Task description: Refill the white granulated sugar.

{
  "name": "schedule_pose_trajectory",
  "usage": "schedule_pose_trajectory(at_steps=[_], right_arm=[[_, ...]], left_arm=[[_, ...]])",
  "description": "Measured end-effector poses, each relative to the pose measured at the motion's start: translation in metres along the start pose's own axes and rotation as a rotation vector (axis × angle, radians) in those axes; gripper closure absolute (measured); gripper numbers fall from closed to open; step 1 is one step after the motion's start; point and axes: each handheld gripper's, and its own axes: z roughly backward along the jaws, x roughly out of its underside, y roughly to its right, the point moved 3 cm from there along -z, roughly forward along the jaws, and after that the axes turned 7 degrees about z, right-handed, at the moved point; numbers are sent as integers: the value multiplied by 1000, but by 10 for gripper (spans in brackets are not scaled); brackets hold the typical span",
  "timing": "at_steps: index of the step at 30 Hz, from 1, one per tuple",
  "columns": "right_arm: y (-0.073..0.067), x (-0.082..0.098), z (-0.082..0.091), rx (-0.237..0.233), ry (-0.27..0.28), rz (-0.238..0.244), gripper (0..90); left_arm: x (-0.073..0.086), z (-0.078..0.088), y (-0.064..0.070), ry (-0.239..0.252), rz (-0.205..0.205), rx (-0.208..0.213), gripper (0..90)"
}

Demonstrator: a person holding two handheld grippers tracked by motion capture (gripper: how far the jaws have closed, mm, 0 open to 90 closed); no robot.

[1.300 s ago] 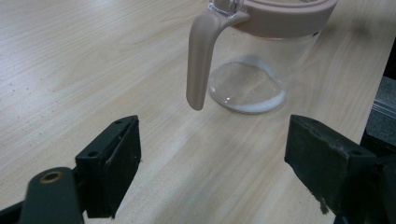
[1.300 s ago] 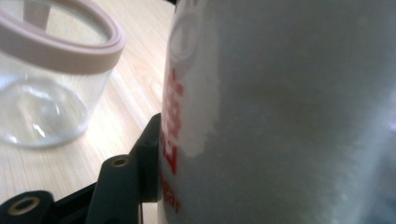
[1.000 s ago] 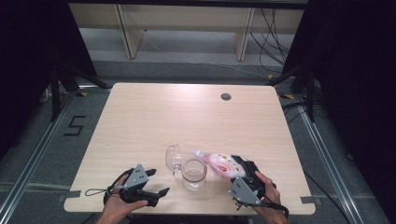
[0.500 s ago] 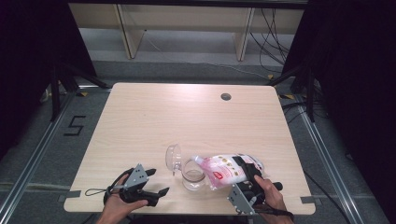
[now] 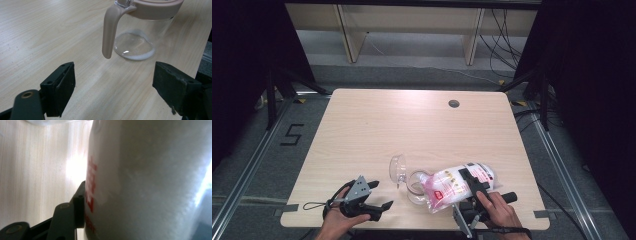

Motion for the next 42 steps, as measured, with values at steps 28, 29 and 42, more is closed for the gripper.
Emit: schedule_pose_trajectory(at_steps=[28,29,42], right_arm=[[12,-3,2,45,-28,279,485],[10,-2,2,39,-31,263,486],[13,-3,3,52,-25,293,488]], left_arm=[[-1,0,-1,-3,-28,5,181],[0,-1,-1,-1,-26,7,181],[-1,0,-1,-1,-28,3,180]])
